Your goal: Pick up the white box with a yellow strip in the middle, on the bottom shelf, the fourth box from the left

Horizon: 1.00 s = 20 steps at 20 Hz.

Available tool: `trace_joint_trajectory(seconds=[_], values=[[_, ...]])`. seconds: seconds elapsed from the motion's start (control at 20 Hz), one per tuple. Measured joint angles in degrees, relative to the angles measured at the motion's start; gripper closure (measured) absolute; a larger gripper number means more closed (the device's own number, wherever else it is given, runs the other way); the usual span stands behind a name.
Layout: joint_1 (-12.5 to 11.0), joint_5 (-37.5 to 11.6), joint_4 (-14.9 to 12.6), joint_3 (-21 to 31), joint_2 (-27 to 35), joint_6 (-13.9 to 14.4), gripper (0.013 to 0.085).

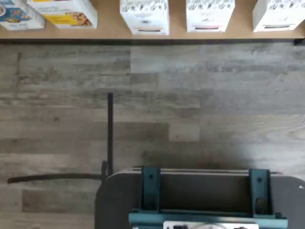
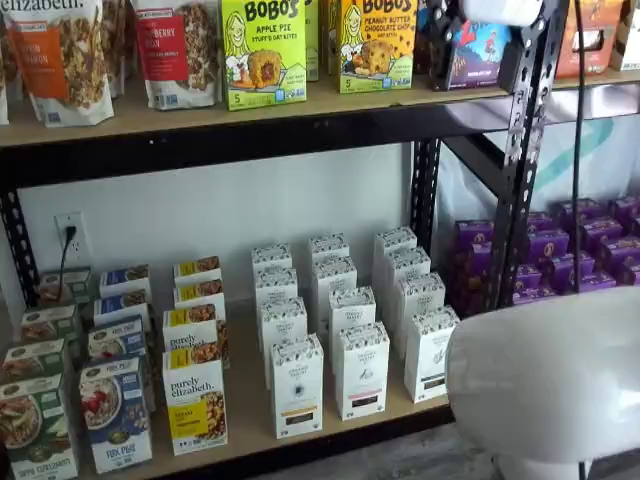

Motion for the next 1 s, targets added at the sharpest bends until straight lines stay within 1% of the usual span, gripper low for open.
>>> trace_joint_trajectory(seconds=[0.15,0.25,0.45,0.5,0.6,0.65,0.75,0.85,1.0], values=[[1.5,-2.4,-0.6,1.6,-0.1,1.1,0.0130],[3.5,-4.2,-1.9,3.1,0.2,2.5,0.0130],[6.2,-7.1,-3.3,5.6,0.7,4.7,0.0130],[7.2,-8.0,-3.9,6.4,0.9,5.4,0.0130],[9.0,-11.2,-4.9,8.6,0.5,6.9,0.0130],[9.8,-13.1,-5.0,9.9,0.2,7.6,0.0130],[10.7,-14.4,-4.8,10.9,0.7,8.5,0.0130],[12.4,-15.1,-5.8,11.6,1.6,10.0,0.0130],[14.8,-17.7,-7.8,13.6,2.1,12.3,0.0130]])
